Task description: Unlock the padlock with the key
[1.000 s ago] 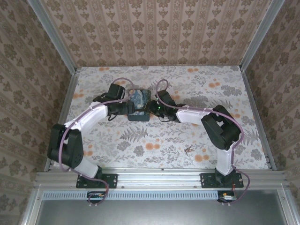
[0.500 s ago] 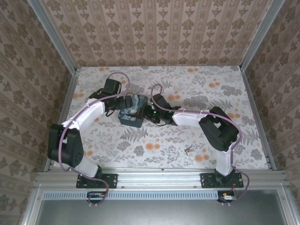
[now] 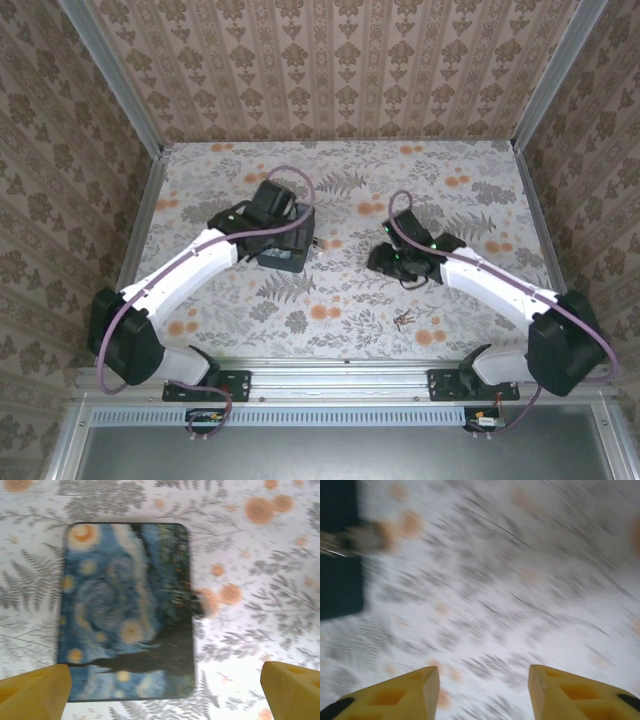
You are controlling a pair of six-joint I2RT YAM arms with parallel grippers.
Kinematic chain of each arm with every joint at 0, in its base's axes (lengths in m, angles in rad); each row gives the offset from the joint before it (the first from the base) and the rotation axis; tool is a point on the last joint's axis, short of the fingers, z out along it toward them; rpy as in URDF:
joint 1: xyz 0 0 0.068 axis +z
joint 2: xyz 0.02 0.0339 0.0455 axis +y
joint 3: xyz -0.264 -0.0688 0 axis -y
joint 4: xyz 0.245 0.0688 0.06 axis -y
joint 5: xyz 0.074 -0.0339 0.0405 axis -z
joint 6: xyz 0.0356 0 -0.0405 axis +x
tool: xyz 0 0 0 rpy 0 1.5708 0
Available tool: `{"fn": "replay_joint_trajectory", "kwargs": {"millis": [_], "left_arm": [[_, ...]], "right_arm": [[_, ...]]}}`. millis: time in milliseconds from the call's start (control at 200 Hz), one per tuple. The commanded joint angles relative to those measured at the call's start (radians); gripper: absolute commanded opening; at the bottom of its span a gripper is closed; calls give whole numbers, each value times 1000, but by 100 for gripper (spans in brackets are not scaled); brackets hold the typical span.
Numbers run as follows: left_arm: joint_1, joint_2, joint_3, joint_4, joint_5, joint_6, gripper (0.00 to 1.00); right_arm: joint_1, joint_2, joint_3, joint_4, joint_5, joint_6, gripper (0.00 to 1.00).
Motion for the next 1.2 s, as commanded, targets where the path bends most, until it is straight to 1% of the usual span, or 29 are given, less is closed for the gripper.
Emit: {"fn": "replay_joint_trajectory", "kwargs": {"millis": [0, 65, 135, 265, 415, 480, 625, 825, 1055, 1195], "left_arm": [[-83, 21, -17, 21, -54, -86, 98], [-120, 38, -17, 48, -54, -89, 98], [-140, 61, -12, 58, -66, -70, 98], [-140, 86, 18, 30, -87, -23, 99], [-137, 73, 10, 34, -103, 10, 99], [-137, 70, 4, 33, -107, 9, 99], [-137, 53, -33, 52, -98, -15, 99], [-132, 16, -78, 63, -105, -25, 99], [-125, -2, -97, 52, -98, -23, 99], [-125, -17, -121, 56, -85, -34, 99]], "right_arm": [[-5, -93, -83, -286, 44, 90, 49], [-4, -178, -132, -322, 26, 171, 48], [-3, -260, -195, -315, -9, 262, 48], [6, -308, -298, -235, -59, 418, 48], [55, -242, -293, -154, -53, 523, 50], [70, -201, -270, -146, -52, 566, 51], [115, -144, -235, -144, -1, 638, 52], [137, -95, -264, -91, 32, 724, 47], [135, -27, -242, -58, 74, 751, 42], [134, 3, -242, -42, 92, 762, 36]]}}
